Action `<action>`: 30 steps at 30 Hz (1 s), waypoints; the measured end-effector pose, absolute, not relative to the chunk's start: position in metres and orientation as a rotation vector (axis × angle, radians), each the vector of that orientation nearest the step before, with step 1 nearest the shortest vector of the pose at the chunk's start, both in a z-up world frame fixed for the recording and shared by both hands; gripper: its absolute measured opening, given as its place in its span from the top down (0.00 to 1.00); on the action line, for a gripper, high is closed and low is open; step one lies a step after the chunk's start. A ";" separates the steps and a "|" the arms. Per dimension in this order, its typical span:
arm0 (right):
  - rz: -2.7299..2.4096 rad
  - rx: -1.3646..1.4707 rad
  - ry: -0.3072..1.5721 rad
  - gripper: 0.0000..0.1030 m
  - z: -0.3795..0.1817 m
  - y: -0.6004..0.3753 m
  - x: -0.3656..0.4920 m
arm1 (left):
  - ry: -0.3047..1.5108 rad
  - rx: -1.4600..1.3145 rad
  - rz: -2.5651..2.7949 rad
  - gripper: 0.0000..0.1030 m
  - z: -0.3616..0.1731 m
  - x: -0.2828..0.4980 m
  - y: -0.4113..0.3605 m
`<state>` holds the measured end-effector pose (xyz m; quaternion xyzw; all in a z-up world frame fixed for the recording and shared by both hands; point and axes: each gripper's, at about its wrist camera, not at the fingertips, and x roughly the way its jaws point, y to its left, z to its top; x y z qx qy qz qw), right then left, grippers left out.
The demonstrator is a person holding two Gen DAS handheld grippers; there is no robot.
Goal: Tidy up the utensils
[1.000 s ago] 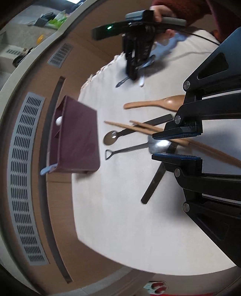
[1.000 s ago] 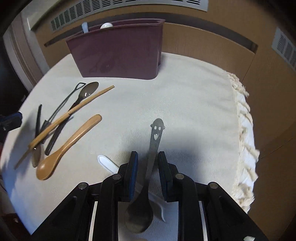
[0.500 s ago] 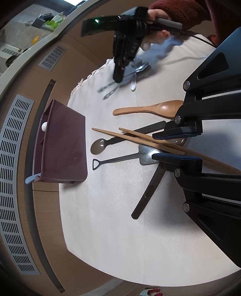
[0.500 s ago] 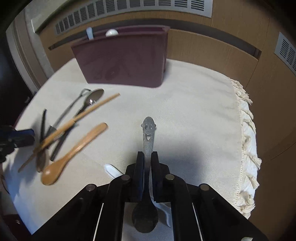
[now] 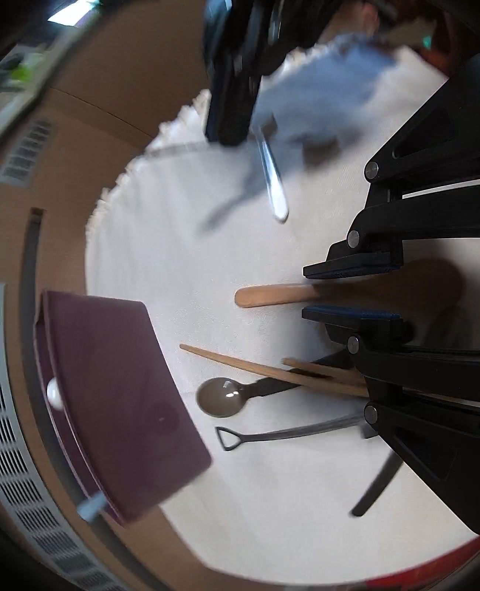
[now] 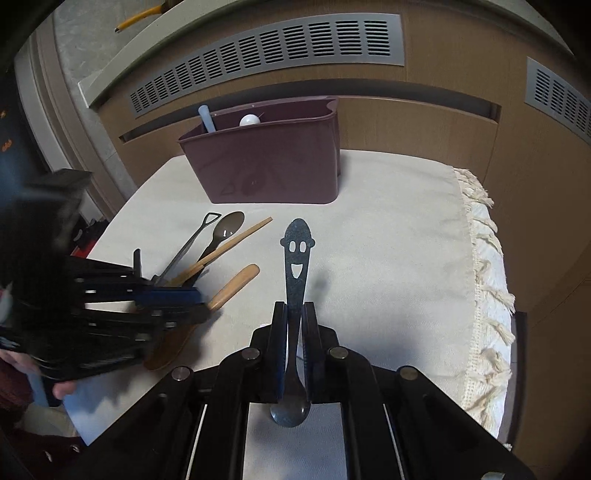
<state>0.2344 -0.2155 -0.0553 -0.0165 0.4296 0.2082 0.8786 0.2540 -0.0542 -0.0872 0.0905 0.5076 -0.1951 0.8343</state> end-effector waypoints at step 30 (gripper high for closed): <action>0.388 -0.017 0.807 0.97 -0.015 -0.224 0.200 | 0.859 -0.119 -0.429 0.89 -0.021 0.217 0.012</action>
